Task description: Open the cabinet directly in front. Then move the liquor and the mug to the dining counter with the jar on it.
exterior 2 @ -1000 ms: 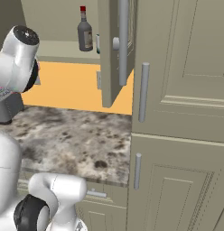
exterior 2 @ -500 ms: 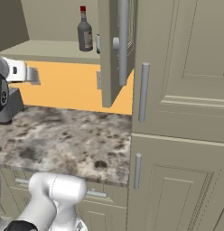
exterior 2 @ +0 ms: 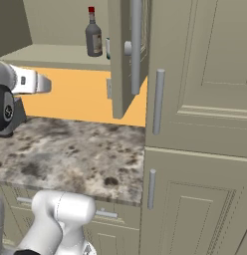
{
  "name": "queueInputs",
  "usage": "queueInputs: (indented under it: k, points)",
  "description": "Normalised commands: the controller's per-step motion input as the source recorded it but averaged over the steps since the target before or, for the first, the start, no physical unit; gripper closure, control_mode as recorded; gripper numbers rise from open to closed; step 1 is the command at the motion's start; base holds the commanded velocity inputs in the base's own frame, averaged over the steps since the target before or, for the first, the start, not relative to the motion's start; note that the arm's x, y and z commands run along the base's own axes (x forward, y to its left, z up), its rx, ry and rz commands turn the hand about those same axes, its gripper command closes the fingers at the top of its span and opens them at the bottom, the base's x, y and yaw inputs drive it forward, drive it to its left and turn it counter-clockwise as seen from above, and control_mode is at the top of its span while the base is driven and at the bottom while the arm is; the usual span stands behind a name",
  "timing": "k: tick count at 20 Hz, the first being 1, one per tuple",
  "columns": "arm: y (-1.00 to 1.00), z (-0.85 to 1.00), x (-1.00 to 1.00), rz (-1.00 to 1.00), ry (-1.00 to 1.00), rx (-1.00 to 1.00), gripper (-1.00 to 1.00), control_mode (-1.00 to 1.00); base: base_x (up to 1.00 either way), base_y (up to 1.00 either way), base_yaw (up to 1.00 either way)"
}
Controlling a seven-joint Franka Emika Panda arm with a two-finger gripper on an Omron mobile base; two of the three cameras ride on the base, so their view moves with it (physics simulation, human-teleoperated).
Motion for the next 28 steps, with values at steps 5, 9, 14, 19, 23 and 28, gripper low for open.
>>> queueInputs:
  k: [5,9,14,19,23,28]
  points:
    - [-0.92,0.14,0.00,-0.02,0.00,0.00,-1.00,-1.00,0.00,0.00,0.00]
    - [-0.70,0.15,0.12,-0.04,0.00,0.00,-1.00,-1.00,0.00,0.00,0.00]
    - [-0.40,0.08,0.40,-0.11,0.00,0.00,-1.00,-1.00,0.00,0.00,0.00]
    - [-0.41,0.01,0.52,-0.16,0.00,0.00,-1.00,-1.00,0.00,0.00,0.00]
    - [-0.52,0.00,0.62,-0.17,0.00,0.00,-1.00,-1.00,0.00,0.00,0.00]
    - [-0.22,0.24,0.65,-0.07,0.00,0.04,-1.00,-1.00,0.00,0.00,0.00]
